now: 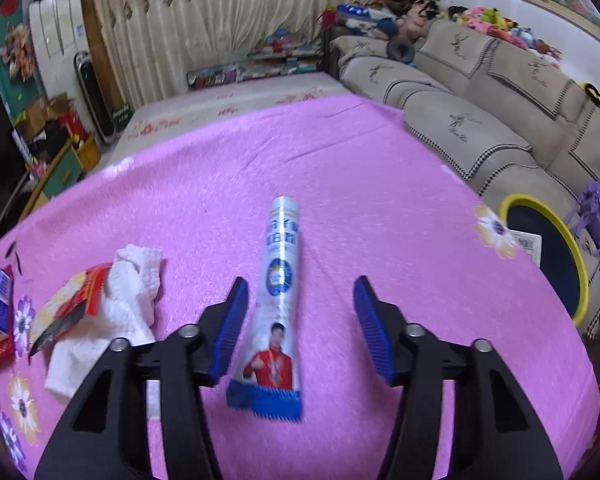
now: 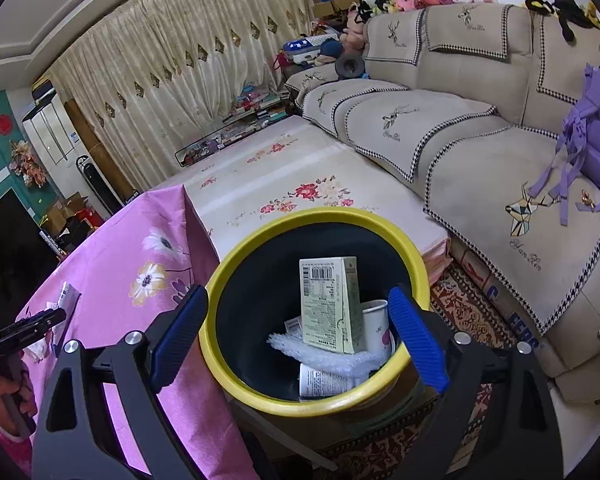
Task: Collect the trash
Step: 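Move the left gripper to the toothpaste tube and grasp it, then carry the toothpaste tube over the bin and open the left gripper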
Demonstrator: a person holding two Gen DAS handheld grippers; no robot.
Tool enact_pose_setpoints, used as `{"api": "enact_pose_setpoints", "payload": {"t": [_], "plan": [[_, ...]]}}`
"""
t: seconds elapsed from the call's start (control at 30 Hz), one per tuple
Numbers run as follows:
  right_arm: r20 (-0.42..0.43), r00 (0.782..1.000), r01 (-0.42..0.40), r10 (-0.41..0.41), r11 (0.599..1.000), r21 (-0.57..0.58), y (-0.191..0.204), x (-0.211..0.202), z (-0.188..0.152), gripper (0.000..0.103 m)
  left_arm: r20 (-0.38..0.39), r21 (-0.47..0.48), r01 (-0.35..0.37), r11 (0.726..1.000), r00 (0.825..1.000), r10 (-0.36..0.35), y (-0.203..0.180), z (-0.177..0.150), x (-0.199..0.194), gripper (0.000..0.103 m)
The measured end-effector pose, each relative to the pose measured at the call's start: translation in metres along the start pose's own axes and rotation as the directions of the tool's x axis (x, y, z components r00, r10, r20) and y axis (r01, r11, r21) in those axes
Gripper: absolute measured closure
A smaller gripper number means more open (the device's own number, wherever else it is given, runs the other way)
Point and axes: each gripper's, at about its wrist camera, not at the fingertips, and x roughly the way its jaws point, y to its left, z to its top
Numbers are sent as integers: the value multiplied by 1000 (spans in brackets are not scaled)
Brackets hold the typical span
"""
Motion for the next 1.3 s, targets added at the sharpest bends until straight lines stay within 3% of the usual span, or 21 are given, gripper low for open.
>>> {"api": "enact_pose_setpoints", "payload": {"t": [0.4, 0.47, 0.7, 0.97, 1.3], "plan": [[-6, 1000, -19, 19, 1000, 7, -1, -1, -2, 16, -51, 1, -32, 999, 998, 32, 8, -5, 17, 73], [-4, 1000, -23, 23, 1000, 6, 0, -3, -2, 16, -52, -7, -29, 1000, 998, 28, 7, -7, 15, 81], [20, 999, -25, 25, 1000, 0, -4, -17, 0, 16, -30, 11, -7, 1000, 1000, 7, -10, -14, -8, 82], [54, 999, -1, 1, 1000, -17, -24, -43, -1, 16, 28, 119, 80, 990, 996, -84, -87, -4, -50, 82], [85, 995, 51, -51, 999, -3, -69, -73, -4, 16, 25, 270, 217, 938, 972, -232, -222, 14, -62, 82]]}}
